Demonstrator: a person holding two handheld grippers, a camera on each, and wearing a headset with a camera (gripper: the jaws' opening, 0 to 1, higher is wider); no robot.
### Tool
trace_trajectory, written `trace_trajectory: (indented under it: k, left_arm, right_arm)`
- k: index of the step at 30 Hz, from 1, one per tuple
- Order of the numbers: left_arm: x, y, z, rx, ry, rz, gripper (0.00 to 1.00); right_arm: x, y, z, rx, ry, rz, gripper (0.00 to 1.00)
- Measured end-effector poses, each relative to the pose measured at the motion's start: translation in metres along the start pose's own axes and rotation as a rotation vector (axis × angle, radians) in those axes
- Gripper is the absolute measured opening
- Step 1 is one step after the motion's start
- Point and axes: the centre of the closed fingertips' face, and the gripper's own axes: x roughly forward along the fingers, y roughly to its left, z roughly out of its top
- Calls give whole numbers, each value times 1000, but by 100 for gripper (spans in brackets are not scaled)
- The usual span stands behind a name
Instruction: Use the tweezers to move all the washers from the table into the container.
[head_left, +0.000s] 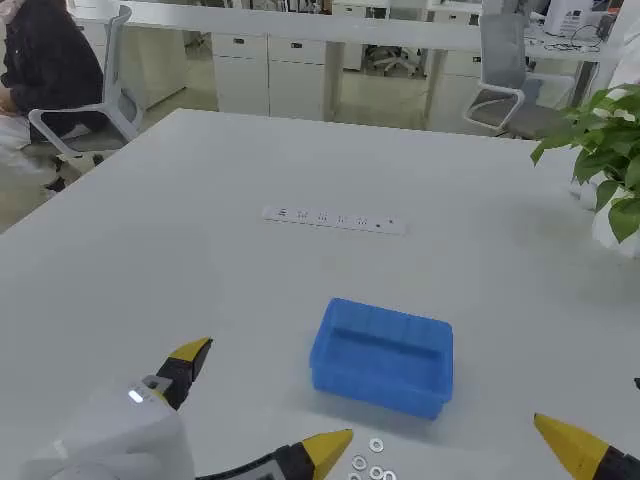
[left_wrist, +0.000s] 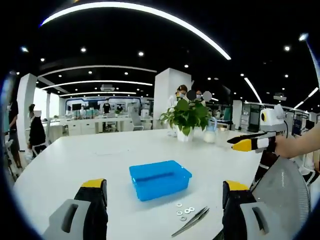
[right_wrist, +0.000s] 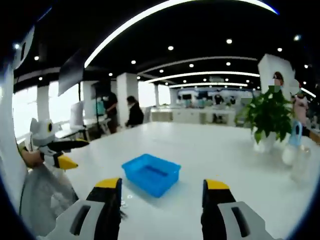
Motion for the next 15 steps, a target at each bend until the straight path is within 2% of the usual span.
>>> trace_trajectory:
  k: [3, 7, 10, 11, 13, 15]
  left_arm:
    - [-1, -1, 0, 23, 3, 7, 94]
    - [-3, 3, 3, 37, -8, 23, 94]
    - [0, 2, 2, 25, 4, 3, 94]
    - [1, -1, 0, 16, 14, -13, 95]
    - [1, -8, -5, 2, 38, -51, 94]
    - [2, -10, -3, 7, 27, -60, 94]
  right_arm:
    - [-3, 2, 3, -11, -14, 20, 62]
    - [-7, 1, 8, -14, -49, 16, 62]
    - [-9, -10, 11, 8, -60, -31, 63]
    - [-10, -16, 14, 33, -81, -56, 63]
    - [-12, -24, 14, 41, -81, -89, 62]
    - [-12, -27, 13, 55, -81, -98, 62]
